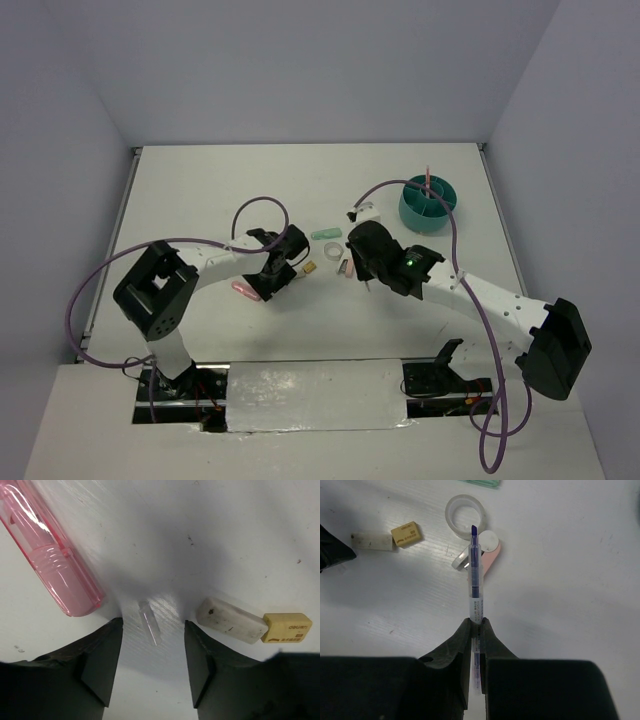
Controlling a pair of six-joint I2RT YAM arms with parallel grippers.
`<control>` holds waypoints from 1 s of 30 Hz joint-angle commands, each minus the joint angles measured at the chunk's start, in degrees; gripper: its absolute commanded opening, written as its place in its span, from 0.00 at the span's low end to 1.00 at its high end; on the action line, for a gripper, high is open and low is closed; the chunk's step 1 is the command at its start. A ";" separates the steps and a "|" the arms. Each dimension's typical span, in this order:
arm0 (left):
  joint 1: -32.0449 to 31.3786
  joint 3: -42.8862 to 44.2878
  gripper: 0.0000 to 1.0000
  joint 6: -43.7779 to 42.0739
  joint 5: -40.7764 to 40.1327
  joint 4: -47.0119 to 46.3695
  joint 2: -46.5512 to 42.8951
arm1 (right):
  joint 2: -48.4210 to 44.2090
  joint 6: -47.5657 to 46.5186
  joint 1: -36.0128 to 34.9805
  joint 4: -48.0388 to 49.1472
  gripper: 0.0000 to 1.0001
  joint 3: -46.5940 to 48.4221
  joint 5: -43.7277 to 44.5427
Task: Sort the stationery into containers
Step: Close the pen cap on the pen.
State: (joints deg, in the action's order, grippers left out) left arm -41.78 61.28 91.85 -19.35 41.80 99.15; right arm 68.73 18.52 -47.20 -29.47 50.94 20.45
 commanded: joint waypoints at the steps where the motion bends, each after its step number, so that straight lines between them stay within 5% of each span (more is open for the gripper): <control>1: -0.23 -1.16 0.63 1.48 -0.50 0.56 -0.45 | -1.76 -0.86 0.18 2.49 0.00 -0.66 0.21; 15: -0.14 -1.86 0.57 1.92 -1.13 0.92 0.78 | -1.32 -1.56 0.18 3.55 0.00 -1.01 -0.50; 21: -0.23 -1.86 0.28 1.66 -0.60 0.91 1.48 | -1.75 -1.74 0.27 4.07 0.00 -1.28 -0.85; 23: -0.15 -1.77 0.25 1.49 -0.51 1.00 1.57 | -2.11 -1.82 0.18 4.34 0.00 -1.72 -0.94; 26: -0.15 -2.47 0.00 0.35 0.45 -0.75 1.31 | -2.72 -2.00 0.27 4.60 0.00 -2.07 -1.02; 30: -0.67 -3.36 0.00 -2.55 1.25 -3.66 -0.62 | -3.16 -2.35 0.27 6.18 0.00 -2.77 -4.78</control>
State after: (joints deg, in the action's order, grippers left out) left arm -41.80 59.68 91.37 -19.33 41.12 98.26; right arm 67.79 16.99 -47.20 -26.63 48.93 18.48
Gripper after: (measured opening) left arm 0.068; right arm 0.116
